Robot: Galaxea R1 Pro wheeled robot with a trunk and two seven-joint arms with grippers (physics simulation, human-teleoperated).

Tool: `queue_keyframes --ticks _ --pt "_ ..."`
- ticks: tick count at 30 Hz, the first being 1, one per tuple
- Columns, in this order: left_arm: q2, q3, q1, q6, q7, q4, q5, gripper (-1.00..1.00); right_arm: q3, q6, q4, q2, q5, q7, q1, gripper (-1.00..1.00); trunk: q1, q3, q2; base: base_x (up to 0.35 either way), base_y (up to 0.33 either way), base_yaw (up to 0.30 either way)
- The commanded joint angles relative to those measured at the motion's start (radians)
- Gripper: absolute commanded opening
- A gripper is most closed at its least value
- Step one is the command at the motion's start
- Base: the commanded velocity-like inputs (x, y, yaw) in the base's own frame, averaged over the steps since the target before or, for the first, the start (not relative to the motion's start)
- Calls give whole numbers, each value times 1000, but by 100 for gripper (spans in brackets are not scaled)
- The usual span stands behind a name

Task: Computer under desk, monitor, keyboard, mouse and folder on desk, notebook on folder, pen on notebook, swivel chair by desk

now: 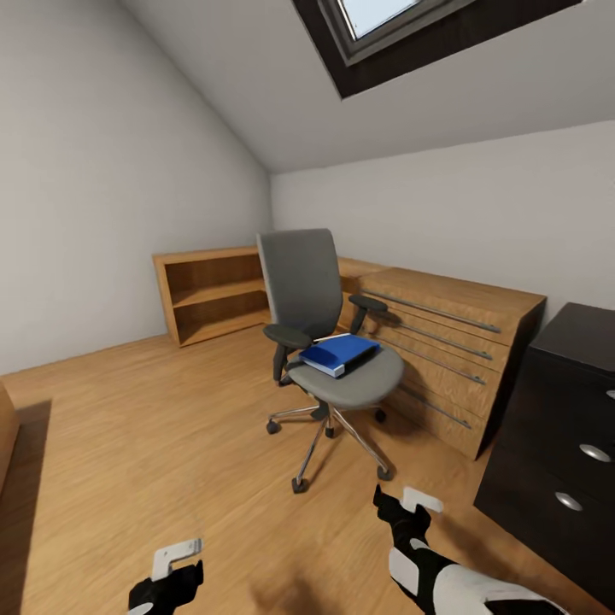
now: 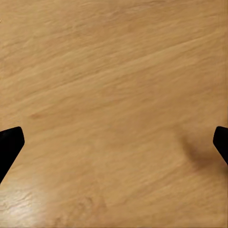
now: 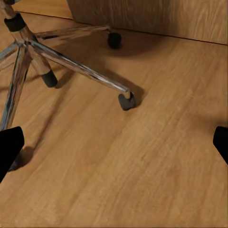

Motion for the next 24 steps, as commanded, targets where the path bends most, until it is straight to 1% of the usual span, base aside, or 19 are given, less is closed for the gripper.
queue_keyframes --ticks 1,2,3,4,5,6,8,9,10,11,12,13,14,15,21,24 --pt "0 -1 0 -17 5 12 10 100 -1 -15 2 1 8 -2 9 100 -1 3 0 0 0 0" --pt "0 -2 0 -58 5 35 10 100 -1 -38 3 3 22 -2 27 100 -1 7 0 0 0 0" --pt "0 -3 0 -79 5 46 10 100 -1 -49 3 4 28 -3 35 100 -2 11 0 0 0 0" --pt "0 -4 0 -116 4 65 10 100 -1 -71 3 5 35 -3 50 100 -2 15 1 0 0 0" --pt "1 -4 0 -132 4 74 10 100 -1 -81 3 5 38 -3 58 100 -2 18 1 0 0 0" --pt "3 -6 0 -192 3 169 8 100 -2 -129 4 3 53 -2 120 100 -3 22 1 0 0 0" --pt "3 -6 0 -197 3 184 7 100 -1 -137 4 3 53 -2 126 100 -4 30 1 0 0 0" --pt "3 -7 0 -203 4 199 7 100 -2 -149 4 3 53 -2 132 100 -8 33 8 0 0 0" --pt "2 -11 0 -269 8 239 -16 100 -3 -171 4 1 52 -3 141 100 -11 36 15 0 0 0" --pt "2 -14 0 -319 10 265 -34 100 -3 -182 4 -1 51 -3 146 100 -15 39 22 0 0 0" --pt "2 -18 0 -392 15 302 -61 100 -4 -199 3 -8 48 -4 152 100 -19 43 29 0 0 0" --pt "2 -20 0 -438 20 326 -78 100 -5 -209 4 -20 45 -4 157 100 -23 46 36 0 0 0" --pt "1 -26 0 -506 28 382 -103 100 -7 -223 4 -47 40 -4 163 100 -27 49 43 0 0 -101" --pt "1 -26 0 -513 30 391 -105 100 -6 -225 4 -47 40 -4 164 100 -31 52 50 0 0 -179" --pt "-1 -28 0 -520 40 402 -109 100 -7 -226 5 -18 42 -4 164 100 -54 71 92 0 0 -241" --pt "-1 -29 0 -519 42 403 -108 100 -7 -226 5 -17 42 -4 164 100 -65 80 113 0 0 -262"
